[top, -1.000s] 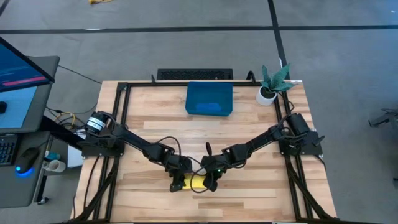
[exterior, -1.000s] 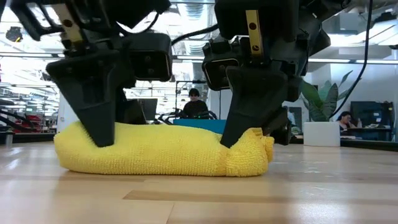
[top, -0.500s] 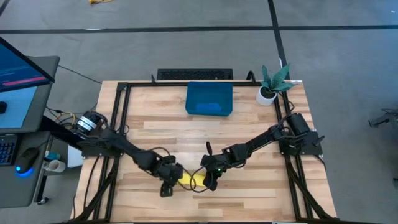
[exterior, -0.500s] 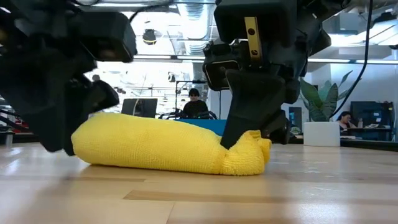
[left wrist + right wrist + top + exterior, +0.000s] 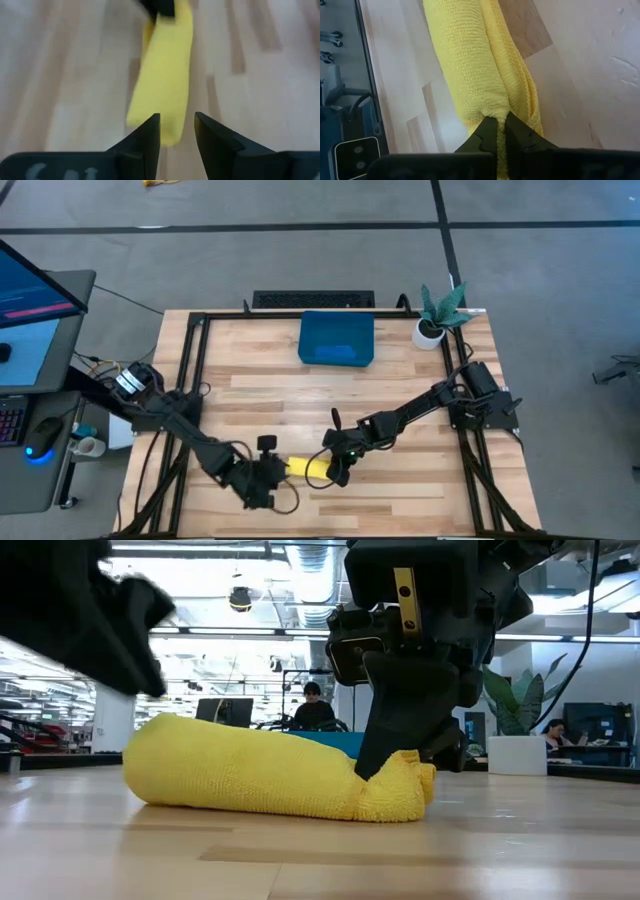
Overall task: Roll microfiber towels into tight, uniform cylinder then place into a basket
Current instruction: Roll the yellow microfiber cloth
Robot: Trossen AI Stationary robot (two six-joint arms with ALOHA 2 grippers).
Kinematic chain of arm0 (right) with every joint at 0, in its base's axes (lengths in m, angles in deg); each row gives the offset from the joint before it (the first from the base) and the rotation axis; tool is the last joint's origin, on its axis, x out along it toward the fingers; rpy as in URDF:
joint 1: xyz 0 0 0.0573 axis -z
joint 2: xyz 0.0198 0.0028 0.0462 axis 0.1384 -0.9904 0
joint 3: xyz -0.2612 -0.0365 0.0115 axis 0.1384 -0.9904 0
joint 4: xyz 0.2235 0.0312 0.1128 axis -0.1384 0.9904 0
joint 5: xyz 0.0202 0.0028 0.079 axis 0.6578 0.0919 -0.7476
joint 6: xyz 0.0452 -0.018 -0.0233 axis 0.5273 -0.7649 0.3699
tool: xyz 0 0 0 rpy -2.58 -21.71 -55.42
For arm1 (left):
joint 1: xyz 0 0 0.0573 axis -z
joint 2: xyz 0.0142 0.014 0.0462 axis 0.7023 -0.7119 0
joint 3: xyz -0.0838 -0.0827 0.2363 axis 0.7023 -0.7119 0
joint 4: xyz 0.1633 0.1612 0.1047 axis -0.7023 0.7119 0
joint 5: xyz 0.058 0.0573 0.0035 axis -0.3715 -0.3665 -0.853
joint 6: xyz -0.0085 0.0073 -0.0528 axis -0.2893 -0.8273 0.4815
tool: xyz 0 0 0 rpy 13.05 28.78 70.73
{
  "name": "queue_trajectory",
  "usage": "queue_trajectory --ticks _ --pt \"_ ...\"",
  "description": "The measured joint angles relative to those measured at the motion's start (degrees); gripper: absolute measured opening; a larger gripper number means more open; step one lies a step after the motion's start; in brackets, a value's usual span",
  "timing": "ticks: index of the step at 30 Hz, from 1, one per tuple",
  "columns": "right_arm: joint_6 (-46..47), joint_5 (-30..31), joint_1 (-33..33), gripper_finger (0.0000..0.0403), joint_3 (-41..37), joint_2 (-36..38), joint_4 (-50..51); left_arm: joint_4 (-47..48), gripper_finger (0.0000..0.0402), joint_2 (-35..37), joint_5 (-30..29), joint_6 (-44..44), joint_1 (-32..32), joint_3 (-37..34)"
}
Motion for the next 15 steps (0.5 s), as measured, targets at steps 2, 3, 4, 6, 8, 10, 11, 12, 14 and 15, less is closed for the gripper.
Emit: queue_trajectory --ticks 2,3,4,6,8,10,11,12,14,15 --pt "0.11 0.04 -0.01 0.0027 -0.01 0.0 -0.25 -0.6 0.0112 0.0 -5.18 -0.96 1.54 0.57" --pt "0.2 0.04 -0.01 0.0028 -0.01 0.0 -0.3 -0.73 0.0112 0.0 -7.26 -1.61 2.05 0.73" --pt "0.2 -0.09 0.01 0.0028 -0.01 -0.02 -0.23 -0.89 0.0112 -0.03 -8.37 -2.39 2.32 0.8" --pt "0.19 -0.05 0.01 0.0025 -0.01 -0.02 -0.4 -2.32 0.0112 -0.22 -8.63 -4.01 1.97 0.84" --pt "0.18 -0.1 0.01 0.0023 0.01 -0.02 -0.39 -3.84 0.0112 -0.22 -6.89 -5.57 0.97 0.86" --pt "0.18 -0.08 0.01 0.0024 0.01 -0.02 -0.39 -5.07 0.0112 -0.22 -4.34 -6.72 -0.44 0.89" --pt "0.17 -0.09 0.01 0.0025 0.01 -0.02 -0.38 -5.6 0.0112 -0.22 -3.43 -7.38 -1.12 0.89" --pt "0.17 -0.09 0.01 0.0027 0.01 -0.02 -0.39 -6.07 0.0112 -0.22 -2.73 -7.87 -1.8 0.89" --pt "0.17 -0.1 0.01 0.0028 0.01 -0.02 -0.43 -6.87 0.0112 -0.22 -0.72 -8.82 -3.07 0.89" --pt "0.17 -0.13 0.01 0.0028 0.01 -0.03 -0.42 -6.94 0.0112 -0.22 0.65 -9.06 -3.65 0.89"
